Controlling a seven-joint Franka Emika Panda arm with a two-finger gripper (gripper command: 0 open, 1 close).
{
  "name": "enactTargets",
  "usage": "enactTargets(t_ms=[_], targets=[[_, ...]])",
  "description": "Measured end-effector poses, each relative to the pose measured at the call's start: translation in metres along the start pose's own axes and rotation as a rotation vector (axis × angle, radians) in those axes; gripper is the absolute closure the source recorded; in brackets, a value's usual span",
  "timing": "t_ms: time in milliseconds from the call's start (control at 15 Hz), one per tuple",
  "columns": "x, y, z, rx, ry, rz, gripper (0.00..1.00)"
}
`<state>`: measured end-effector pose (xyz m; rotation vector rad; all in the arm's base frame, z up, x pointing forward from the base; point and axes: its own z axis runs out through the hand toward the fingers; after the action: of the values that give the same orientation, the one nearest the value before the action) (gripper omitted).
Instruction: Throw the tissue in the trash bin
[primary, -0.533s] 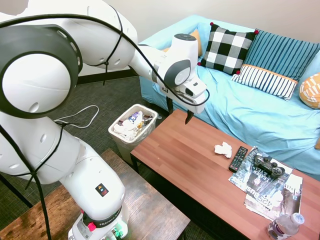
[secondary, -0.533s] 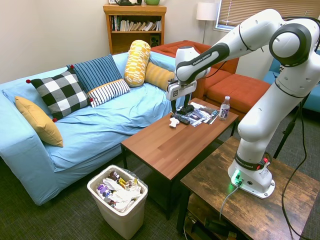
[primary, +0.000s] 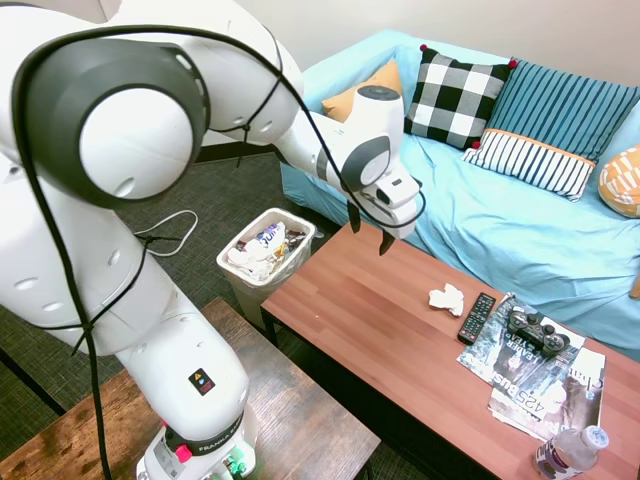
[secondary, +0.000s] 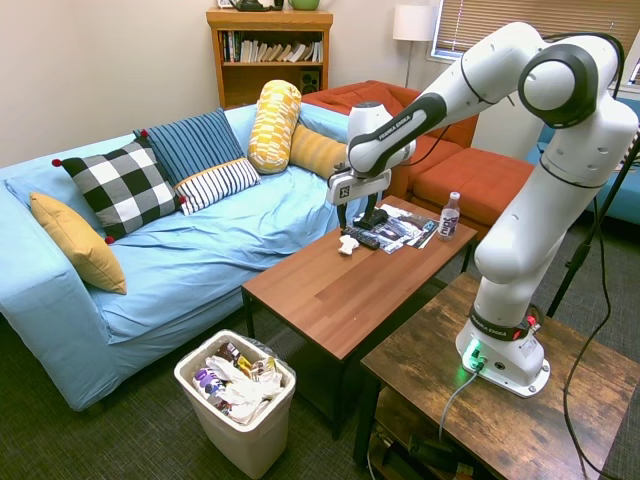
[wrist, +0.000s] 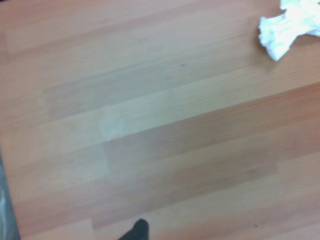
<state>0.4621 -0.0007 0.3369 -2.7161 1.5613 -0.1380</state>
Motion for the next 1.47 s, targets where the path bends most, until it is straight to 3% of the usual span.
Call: enactTargets(t_ms=[267,800,1267,1467], targets=[[0.055,-0.018,0.042,-0.045,0.031,0.124,0.00],[0.134,-0.059,0.136,-0.115,0.033,0.313,0.00],[0.176,-0.075,0.193,-0.178,0.025,0.471,0.00],[0.188,-0.076,0.217,-0.202,0.021,0.499,0.00]])
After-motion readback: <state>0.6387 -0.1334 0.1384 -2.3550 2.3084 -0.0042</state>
